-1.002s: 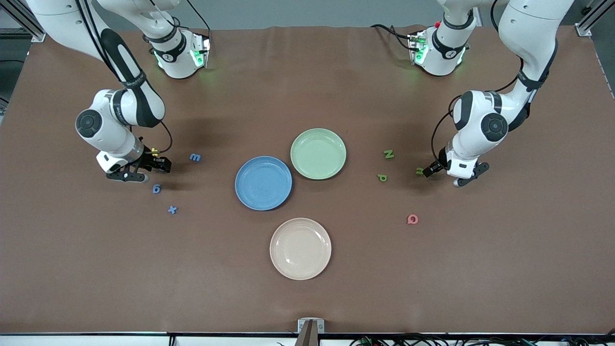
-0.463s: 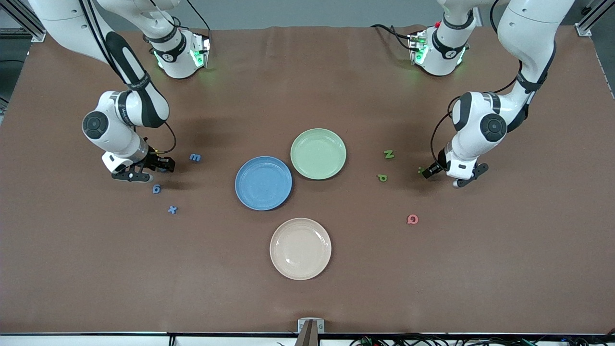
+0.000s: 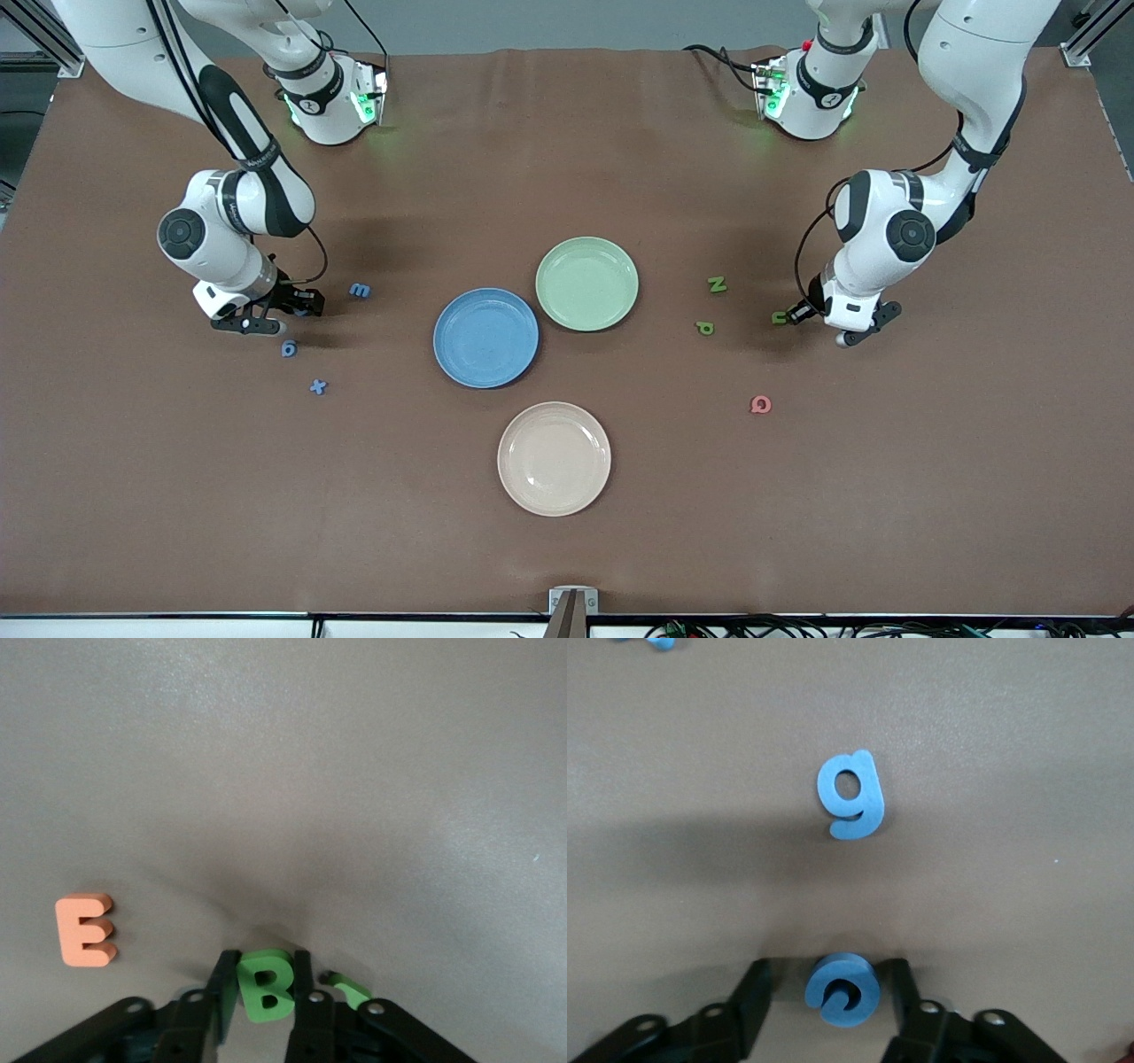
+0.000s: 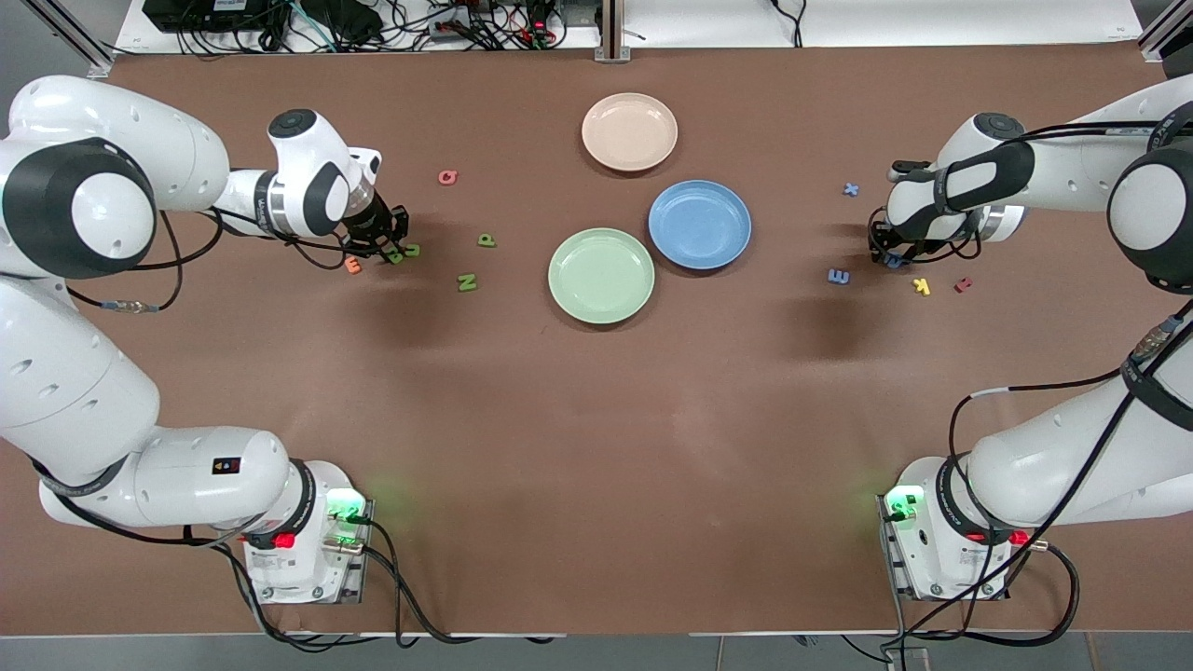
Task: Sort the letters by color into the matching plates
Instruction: 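Grasp green B with the left gripper while the right gripper grasps blue c, then carry B to the green plate while the right gripper carries c to the blue plate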
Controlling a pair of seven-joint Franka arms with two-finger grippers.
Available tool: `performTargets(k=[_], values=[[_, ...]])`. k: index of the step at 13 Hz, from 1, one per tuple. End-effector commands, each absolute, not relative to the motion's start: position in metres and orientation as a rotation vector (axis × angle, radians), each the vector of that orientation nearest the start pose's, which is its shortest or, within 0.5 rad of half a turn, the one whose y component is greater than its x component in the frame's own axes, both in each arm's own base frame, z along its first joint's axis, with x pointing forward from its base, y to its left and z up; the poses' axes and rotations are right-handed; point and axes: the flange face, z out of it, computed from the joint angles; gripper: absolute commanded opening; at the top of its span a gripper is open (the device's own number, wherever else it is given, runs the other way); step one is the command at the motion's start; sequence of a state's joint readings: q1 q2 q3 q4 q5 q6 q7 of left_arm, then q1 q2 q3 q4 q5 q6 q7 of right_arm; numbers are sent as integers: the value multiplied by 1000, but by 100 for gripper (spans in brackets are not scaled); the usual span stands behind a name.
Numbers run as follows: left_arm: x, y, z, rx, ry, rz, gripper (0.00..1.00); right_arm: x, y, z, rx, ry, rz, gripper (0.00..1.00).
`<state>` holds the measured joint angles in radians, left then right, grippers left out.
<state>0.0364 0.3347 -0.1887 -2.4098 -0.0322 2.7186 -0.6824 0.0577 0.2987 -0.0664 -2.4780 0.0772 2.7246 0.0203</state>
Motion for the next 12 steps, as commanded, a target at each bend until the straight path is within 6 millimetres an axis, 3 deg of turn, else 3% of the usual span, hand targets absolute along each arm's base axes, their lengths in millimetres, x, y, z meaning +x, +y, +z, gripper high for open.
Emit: performTargets(k=[1, 2, 5, 8, 10, 12], values=[[489, -82, 179, -3073, -906, 47, 23, 464, -8, 169, -3118, 184, 82, 15], [491, -82, 188, -3072, -917, 28, 23, 463, -7, 169, -3118, 182, 89, 2], [497, -90, 233, -3066, -888, 20, 22, 474, 3, 178, -3113, 201, 90, 0], [492, -135, 285, -3060, -830, 55, 22, 499, 55, 215, -3100, 314, 167, 0], [482, -182, 301, -3070, -842, 35, 22, 516, 106, 241, -3097, 426, 218, 0], [467, -235, 310, -3079, -882, 32, 22, 526, 166, 260, -3084, 523, 156, 0]])
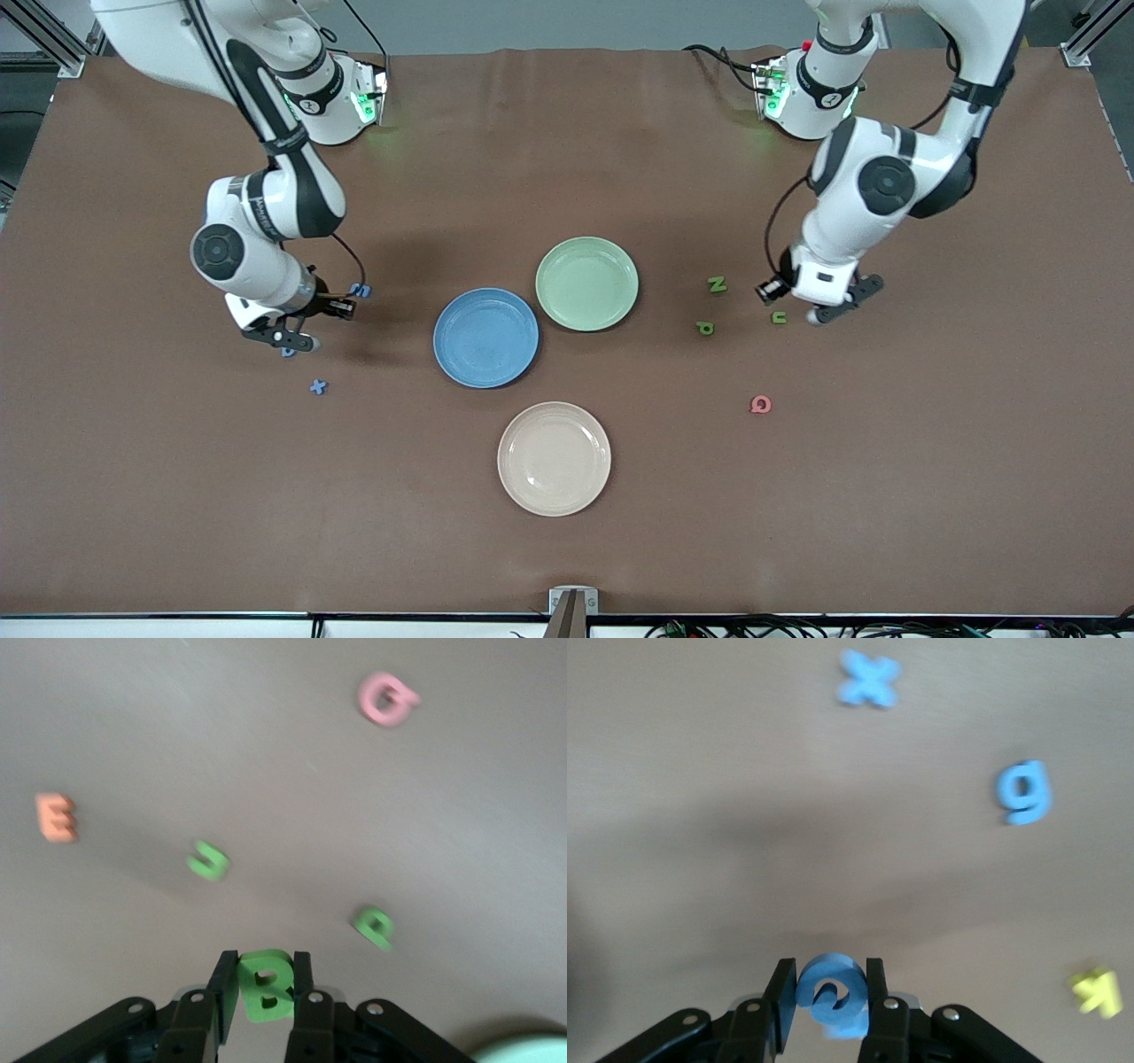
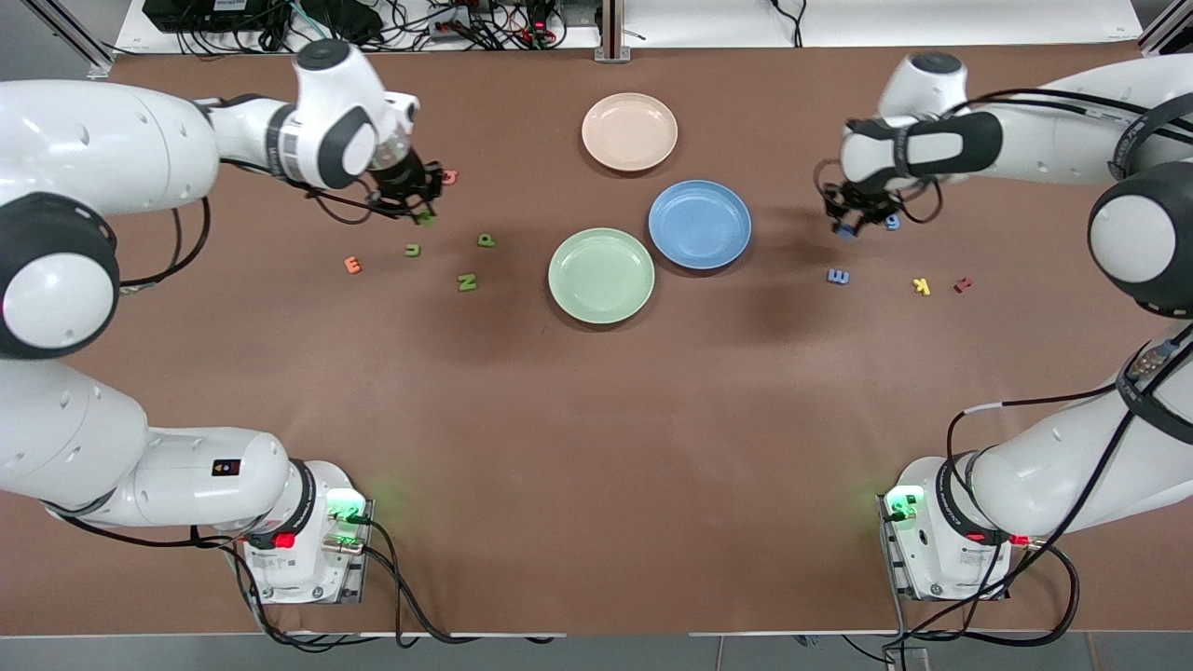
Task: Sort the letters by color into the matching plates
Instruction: 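Carry B to the green plate while the right gripper carries c to the blue plate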
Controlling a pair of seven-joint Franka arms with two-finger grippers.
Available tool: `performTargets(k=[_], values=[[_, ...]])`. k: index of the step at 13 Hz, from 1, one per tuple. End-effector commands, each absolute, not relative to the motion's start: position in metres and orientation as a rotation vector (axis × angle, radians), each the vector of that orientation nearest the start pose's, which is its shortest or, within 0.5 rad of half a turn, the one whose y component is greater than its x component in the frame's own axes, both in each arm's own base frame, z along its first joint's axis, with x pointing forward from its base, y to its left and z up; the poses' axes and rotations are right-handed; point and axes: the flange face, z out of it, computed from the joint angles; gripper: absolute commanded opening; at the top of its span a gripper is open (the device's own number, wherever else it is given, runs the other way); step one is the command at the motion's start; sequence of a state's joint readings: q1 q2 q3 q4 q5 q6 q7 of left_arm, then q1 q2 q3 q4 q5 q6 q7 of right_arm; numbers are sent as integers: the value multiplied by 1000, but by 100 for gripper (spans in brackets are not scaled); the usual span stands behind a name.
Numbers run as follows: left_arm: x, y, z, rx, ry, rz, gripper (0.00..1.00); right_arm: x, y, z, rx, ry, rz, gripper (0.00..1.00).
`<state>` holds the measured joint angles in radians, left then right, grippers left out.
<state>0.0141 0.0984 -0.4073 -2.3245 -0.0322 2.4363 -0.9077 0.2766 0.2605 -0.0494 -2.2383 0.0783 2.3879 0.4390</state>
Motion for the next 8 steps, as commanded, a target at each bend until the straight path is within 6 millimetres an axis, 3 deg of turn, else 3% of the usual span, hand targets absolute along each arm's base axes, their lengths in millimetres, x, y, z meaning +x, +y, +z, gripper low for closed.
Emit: performTargets(k=[1, 4, 6, 7, 8], values=[[460, -258, 313, -3088, -894, 37, 22, 527, 194, 265, -3073, 568, 128, 0], [440, -321, 314, -3118, -911, 87, 23, 534, 274, 256, -3035, 724, 98, 0], [430, -355, 307, -3119, -938, 141, 23, 538, 303, 253, -2999, 772, 107, 5], [427, -367, 304, -3122, -928, 156, 23, 542, 306, 252, -2991, 784, 105, 30], [428, -377, 298, -3123, -924, 167, 23, 543, 306, 250, -2985, 802, 109, 87]])
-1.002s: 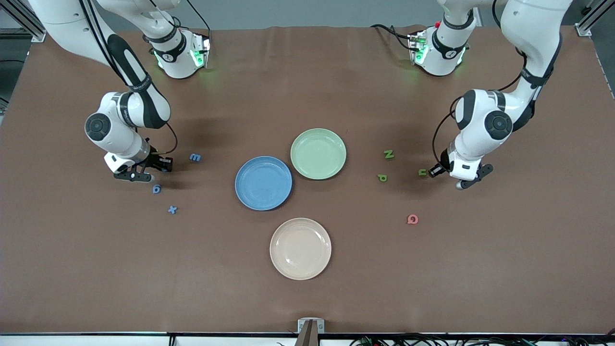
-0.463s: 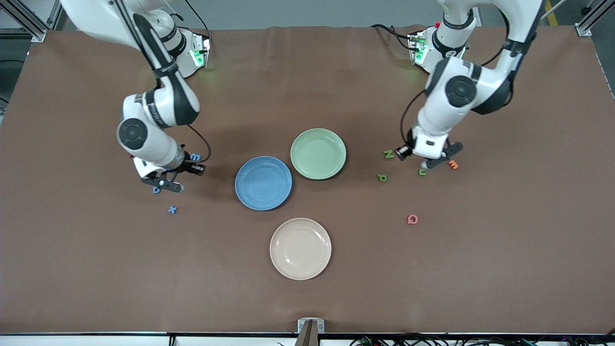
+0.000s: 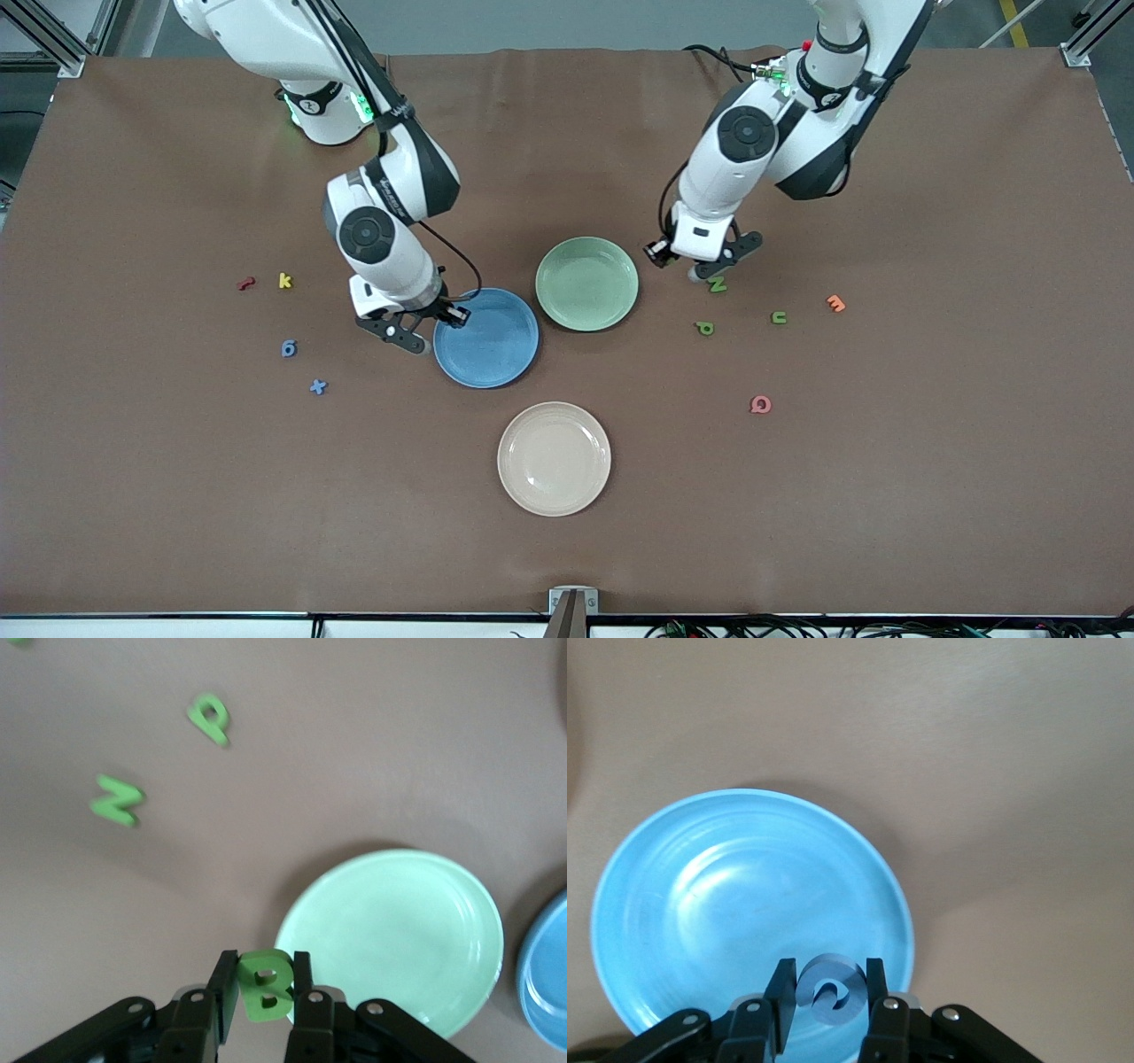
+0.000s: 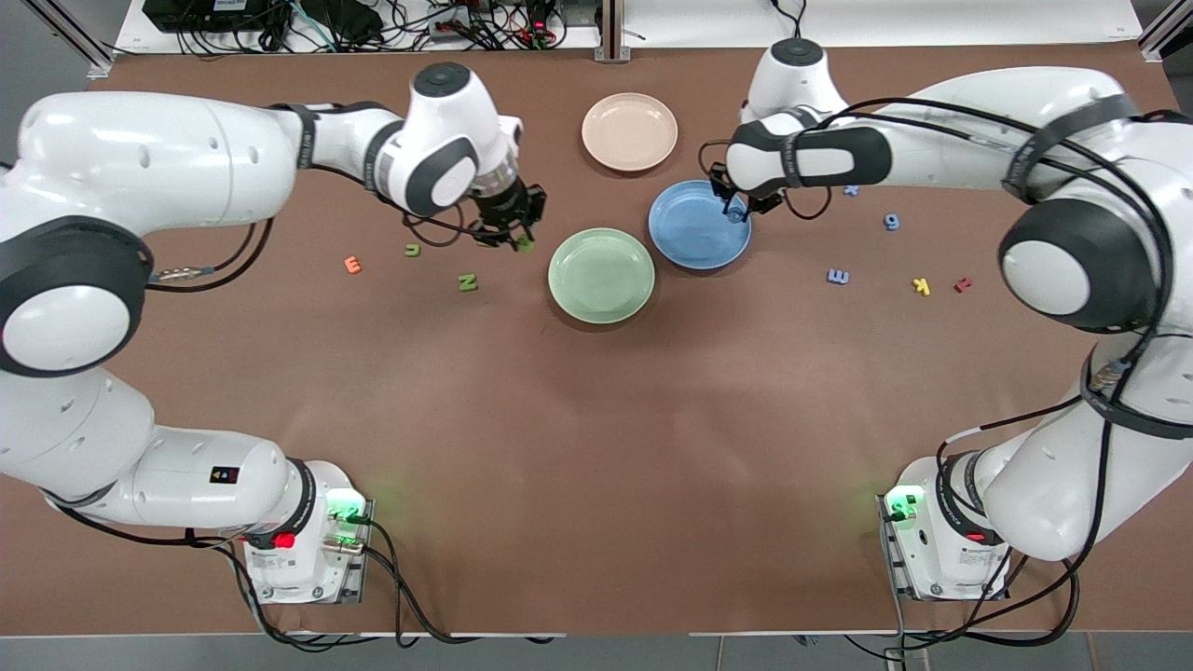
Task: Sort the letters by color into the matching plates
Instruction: 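Carry B to the green plate while the right gripper carries c to the blue plate, then release B on the green plate while the right gripper reaches blue g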
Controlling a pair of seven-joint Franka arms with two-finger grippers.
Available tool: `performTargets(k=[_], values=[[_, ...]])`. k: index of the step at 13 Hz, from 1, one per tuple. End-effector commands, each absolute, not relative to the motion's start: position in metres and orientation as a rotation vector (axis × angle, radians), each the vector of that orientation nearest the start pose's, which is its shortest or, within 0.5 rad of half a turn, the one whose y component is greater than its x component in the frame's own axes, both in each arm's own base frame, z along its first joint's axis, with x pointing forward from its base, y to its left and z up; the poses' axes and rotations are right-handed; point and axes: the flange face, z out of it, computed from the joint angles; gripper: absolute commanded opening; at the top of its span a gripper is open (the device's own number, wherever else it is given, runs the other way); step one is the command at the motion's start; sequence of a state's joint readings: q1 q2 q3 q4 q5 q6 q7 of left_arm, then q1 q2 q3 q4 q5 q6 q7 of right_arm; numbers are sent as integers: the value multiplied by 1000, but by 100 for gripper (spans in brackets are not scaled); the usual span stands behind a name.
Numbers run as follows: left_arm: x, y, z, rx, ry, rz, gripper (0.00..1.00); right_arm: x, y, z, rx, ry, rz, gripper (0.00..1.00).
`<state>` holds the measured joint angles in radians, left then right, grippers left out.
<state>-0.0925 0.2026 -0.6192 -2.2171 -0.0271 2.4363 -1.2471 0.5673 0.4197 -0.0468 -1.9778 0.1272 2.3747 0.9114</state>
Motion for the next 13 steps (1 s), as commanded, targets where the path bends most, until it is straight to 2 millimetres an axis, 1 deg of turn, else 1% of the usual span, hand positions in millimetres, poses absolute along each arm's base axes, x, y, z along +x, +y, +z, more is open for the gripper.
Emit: performTargets(k=[1, 2, 3, 4, 6, 7, 8, 9, 10, 12, 13], values=[[427, -389, 288, -3113, -920, 178, 23, 542, 309, 249, -2989, 796, 112, 100], [426, -401, 279, -3103, -926, 180, 23, 542, 308, 250, -2994, 776, 111, 100], [426, -415, 269, -3091, -943, 184, 23, 546, 299, 249, -3008, 741, 107, 100], [428, -429, 260, -3079, -974, 181, 23, 549, 285, 247, -3028, 669, 115, 100], [428, -453, 249, -3069, -1006, 158, 23, 565, 234, 249, -3056, 557, 150, 100], [429, -461, 246, -3068, -1021, 144, 23, 569, 211, 253, -3058, 512, 143, 100], [427, -466, 243, -3063, -1027, 145, 23, 575, 185, 256, -3058, 494, 136, 100], [425, -470, 242, -3061, -1032, 151, 23, 578, 157, 257, -3066, 431, 137, 100], [420, -474, 239, -3060, -1025, 159, 23, 581, 131, 259, -3071, 379, 131, 91], [406, -486, 232, -3052, -1011, 168, 23, 588, 68, 257, -3082, 294, 130, 71], [404, -490, 226, -3043, -1007, 164, 23, 591, 39, 255, -3082, 244, 121, 60]])
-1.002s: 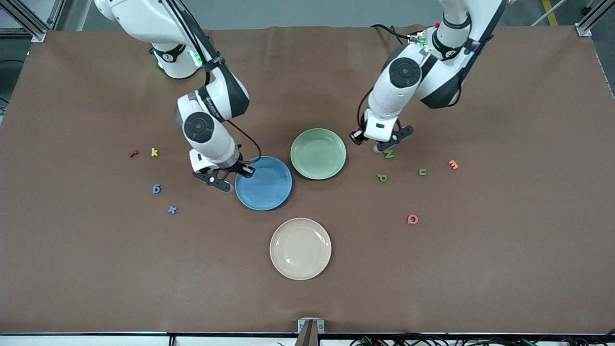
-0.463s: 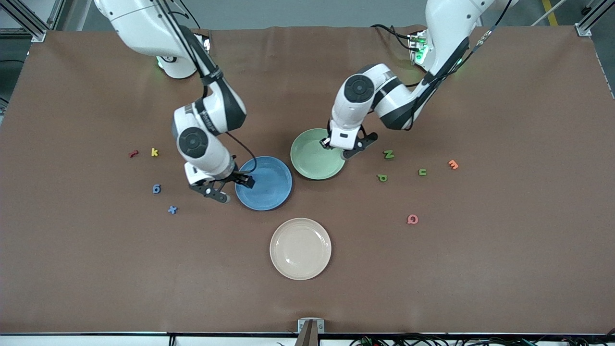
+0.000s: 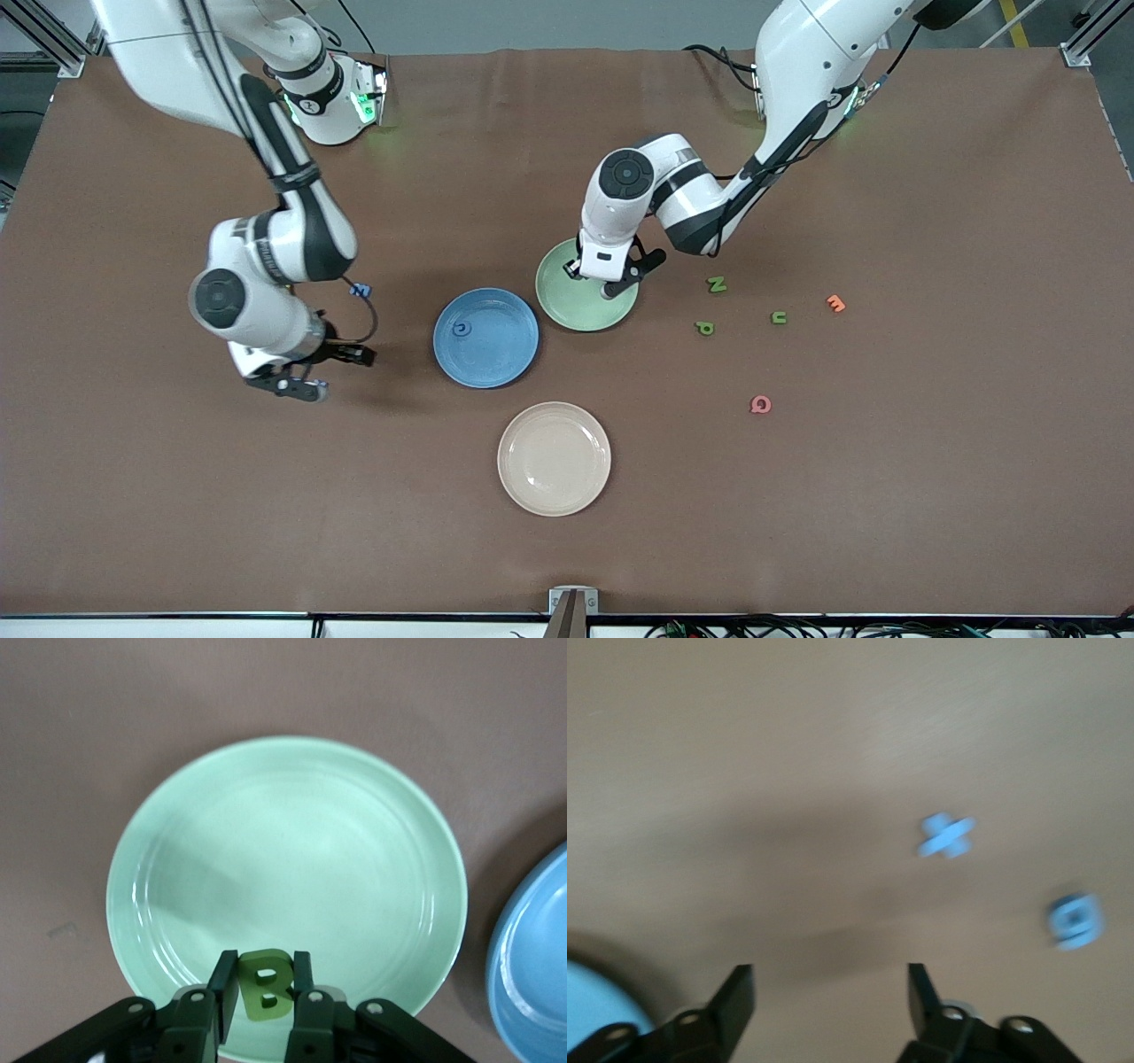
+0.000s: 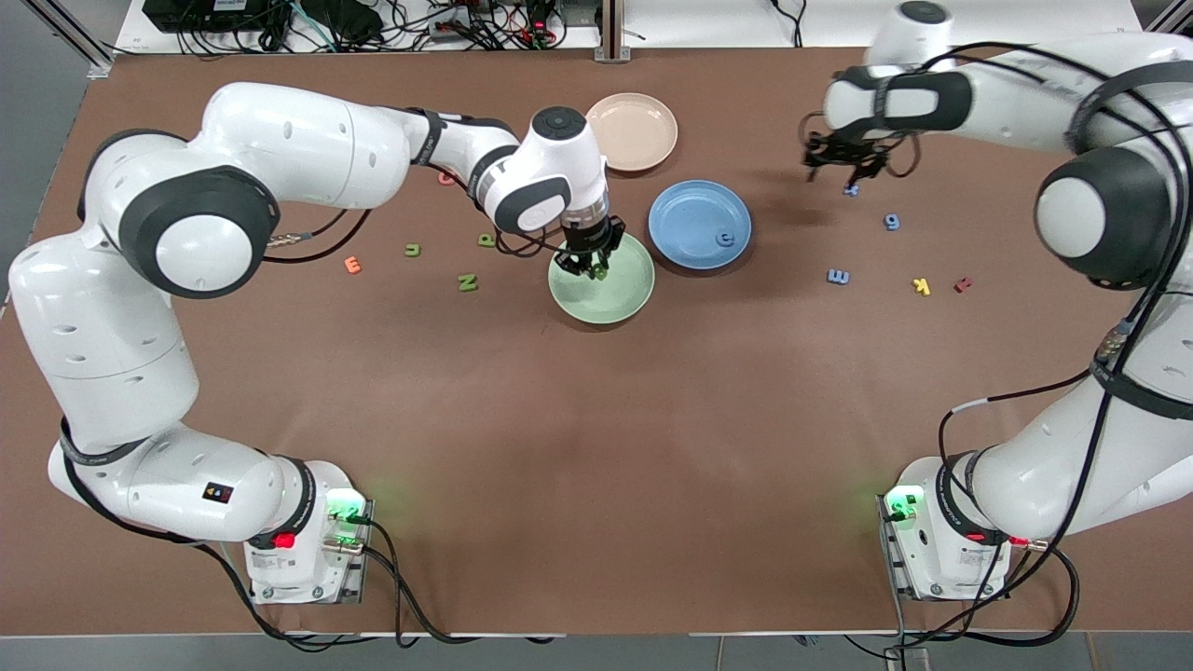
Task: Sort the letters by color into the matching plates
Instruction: 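Release B on the green plate while the right gripper reaches blue g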
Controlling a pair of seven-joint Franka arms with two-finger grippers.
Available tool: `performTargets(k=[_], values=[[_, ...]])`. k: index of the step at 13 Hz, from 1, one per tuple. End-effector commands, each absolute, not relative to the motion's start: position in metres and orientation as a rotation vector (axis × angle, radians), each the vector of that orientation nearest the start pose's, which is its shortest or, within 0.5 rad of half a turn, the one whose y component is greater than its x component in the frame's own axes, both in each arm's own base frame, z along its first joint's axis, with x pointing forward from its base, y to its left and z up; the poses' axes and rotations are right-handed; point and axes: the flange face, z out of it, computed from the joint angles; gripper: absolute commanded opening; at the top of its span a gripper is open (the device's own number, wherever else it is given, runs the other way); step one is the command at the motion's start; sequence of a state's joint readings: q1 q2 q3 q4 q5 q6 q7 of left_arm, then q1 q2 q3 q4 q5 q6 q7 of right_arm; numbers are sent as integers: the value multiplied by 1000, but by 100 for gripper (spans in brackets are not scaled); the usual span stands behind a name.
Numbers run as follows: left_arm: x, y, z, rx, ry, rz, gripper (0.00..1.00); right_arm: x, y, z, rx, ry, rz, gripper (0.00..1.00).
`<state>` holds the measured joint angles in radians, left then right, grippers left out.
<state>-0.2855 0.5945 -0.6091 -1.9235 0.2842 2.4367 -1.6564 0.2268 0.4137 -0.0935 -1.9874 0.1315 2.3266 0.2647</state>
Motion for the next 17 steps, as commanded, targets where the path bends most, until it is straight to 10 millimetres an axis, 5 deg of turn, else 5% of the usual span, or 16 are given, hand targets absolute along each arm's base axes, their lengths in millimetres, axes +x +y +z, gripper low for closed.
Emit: performTargets(k=[1, 3, 6, 7, 8, 11, 17], values=[[402, -493, 220, -3038, -999, 155, 23, 592, 12, 253, -3081, 211, 119, 59], [396, -497, 210, -3019, -985, 130, 23, 592, -25, 250, -3081, 162, 107, 60], [396, -495, 206, -3006, -997, 120, 33, 578, -34, 229, -3094, 145, 40, 60], [396, -495, 208, -3009, -994, 117, 67, 576, -38, 220, -3099, 127, 23, 60], [397, -494, 209, -3010, -994, 114, 87, 573, -46, 210, -3102, 136, 20, 60], [408, -489, 223, -3022, -1013, 82, 89, 560, -48, 195, -3107, 114, 34, 60], [461, -437, 302, -3021, -941, -64, 95, 545, -38, 174, -3113, 98, 43, 60]])
